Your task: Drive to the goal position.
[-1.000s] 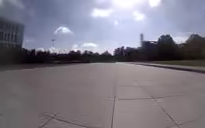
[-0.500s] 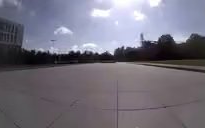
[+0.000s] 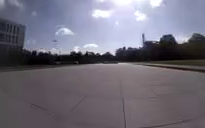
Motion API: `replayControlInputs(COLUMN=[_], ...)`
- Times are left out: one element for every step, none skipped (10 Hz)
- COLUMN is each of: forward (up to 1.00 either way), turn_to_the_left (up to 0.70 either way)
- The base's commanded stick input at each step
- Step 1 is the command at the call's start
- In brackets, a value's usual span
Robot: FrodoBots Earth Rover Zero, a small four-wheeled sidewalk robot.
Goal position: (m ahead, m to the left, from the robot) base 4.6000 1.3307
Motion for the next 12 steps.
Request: replayControlInputs(forward=[0.70, 0.70, 0.70, 0.70, 0.70, 0.70, 0.70, 0.70, 0.70, 0.70, 0.70, 0.70], turn_to_the_left=[0.00, 0.00, 0.00, 0.00, 0.00, 0.00, 0.00, 0.00, 0.00, 0.00, 0.00, 0.00])
